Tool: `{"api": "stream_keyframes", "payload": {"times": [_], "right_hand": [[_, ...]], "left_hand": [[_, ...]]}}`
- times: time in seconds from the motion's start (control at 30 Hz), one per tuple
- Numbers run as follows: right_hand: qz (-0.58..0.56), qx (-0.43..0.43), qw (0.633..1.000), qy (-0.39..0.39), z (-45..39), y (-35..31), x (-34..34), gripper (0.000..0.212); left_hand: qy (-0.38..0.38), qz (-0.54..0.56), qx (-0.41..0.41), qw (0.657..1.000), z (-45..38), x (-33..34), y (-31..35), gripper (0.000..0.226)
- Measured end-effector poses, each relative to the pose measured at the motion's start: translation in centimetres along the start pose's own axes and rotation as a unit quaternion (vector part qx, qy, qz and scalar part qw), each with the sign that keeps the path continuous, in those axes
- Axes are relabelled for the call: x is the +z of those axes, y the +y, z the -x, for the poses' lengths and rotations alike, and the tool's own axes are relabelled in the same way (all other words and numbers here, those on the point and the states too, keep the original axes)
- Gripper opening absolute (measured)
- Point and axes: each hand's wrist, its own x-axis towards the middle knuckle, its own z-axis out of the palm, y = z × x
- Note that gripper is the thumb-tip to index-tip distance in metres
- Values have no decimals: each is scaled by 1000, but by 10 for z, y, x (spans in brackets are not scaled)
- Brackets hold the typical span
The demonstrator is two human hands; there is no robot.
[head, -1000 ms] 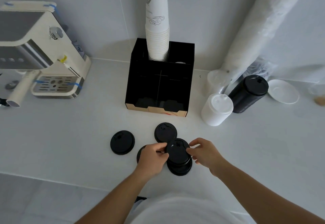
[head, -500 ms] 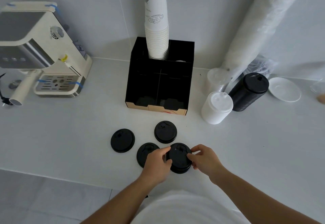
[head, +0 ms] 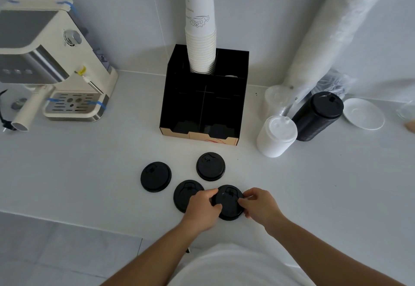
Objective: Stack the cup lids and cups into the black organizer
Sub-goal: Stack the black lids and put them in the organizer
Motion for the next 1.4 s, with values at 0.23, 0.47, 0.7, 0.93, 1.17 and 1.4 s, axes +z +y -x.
{"api": "stream_keyframes", "payload": {"times": [0.23, 0.47, 0.7, 0.93, 1.17, 1.4], "right_hand": [[-122, 61, 990, -32, -2, -6, -4, 11], [-149, 44, 987, -50, -3, -23, -5, 18], [-44, -45, 998, -30, -12, -57, -1, 24], [-1, -81, 997, -6, -27, -81, 6, 31], [8, -82, 997, 4, -48, -105, 15, 31], [14, -75, 997, 11, -64, -114, 21, 30]], "left_hand": [[39, 47, 6, 998, 0, -5, 9, 24], [90, 92, -3, 992, -6, -18, 4, 20], [124, 188, -35, 974, -10, -32, 4, 18], [127, 206, -52, 969, -22, -45, 6, 18], [152, 171, -79, 970, -42, -59, 11, 23], [126, 91, -78, 985, -59, -65, 20, 34]]}}
